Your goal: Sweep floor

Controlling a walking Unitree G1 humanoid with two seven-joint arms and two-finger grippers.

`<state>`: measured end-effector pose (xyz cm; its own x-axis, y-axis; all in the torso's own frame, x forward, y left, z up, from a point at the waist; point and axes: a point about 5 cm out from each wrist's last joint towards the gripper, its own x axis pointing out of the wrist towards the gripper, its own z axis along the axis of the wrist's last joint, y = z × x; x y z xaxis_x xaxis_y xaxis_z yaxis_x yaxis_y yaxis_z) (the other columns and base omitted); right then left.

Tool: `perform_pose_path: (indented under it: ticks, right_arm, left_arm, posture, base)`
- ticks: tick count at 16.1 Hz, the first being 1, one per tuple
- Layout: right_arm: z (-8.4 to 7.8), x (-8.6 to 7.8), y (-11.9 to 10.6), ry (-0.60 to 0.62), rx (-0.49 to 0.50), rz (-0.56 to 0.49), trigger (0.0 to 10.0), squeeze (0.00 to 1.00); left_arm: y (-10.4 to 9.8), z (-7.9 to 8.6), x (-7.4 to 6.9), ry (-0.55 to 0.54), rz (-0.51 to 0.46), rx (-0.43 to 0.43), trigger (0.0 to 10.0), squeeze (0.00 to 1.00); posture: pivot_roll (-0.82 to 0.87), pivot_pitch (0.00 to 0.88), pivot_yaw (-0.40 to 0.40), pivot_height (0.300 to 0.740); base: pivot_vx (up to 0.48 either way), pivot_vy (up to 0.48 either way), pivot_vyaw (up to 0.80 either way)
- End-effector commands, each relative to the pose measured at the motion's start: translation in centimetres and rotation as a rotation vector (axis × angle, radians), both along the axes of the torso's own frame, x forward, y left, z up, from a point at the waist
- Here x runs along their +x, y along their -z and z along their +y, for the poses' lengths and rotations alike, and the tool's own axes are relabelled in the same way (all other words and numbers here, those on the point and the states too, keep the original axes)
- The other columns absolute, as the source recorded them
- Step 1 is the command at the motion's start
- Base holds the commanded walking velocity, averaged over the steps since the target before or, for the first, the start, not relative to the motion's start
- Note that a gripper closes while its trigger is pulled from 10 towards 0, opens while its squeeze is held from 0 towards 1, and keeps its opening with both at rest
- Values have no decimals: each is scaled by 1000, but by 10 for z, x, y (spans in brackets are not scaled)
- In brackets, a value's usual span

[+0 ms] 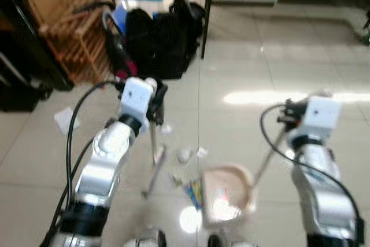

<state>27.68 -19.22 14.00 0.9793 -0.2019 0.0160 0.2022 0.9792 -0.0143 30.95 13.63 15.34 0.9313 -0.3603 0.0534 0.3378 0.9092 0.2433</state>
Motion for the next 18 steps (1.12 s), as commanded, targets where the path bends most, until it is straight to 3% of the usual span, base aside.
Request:
perform_pose_path:
  ticks: [1, 3, 7, 11, 14, 18]
  right_arm:
    - [-2, 4, -3, 18, -3, -50, 10000, 0]
    - [-5, 9, 0, 46, -15, -64, 10000, 0]
    - [-12, 22, 2, 96, -27, -147, 10000, 0]
    - [-7, 25, 7, 81, -127, -214, 10000, 0]
    - [-9, 29, -4, 57, -188, -292, 10000, 0]
    - [-26, 35, -30, 52, -178, -370, 10000, 0]
  left_arm:
    - [3, -2, 0, 7, -31, 29, 10000, 0]
    - [10, -4, 1, 11, -22, 34, 10000, 0]
    - [11, -5, 4, 52, -78, -39, 10000, 0]
    - [12, -4, 15, 64, -109, -88, 10000, 0]
    - [12, -4, 24, 95, -120, -77, 10000, 0]
    - [16, -9, 29, 114, -106, -93, 10000, 0]
  posture:
    - [-24, 141, 10, 740]
    - [-20, 157, 19, 740]
    - [-13, 243, 60, 740]
    - [-10, 316, 97, 740]
    - [-25, 367, 114, 740]
    - [-37, 376, 120, 740]
  base:
    - [0, 0, 0]
    - [0, 0, 0]
    - [0, 0, 0]
    - [0, 0, 0]
    - [0, 0, 0]
    - [0, 0, 0]
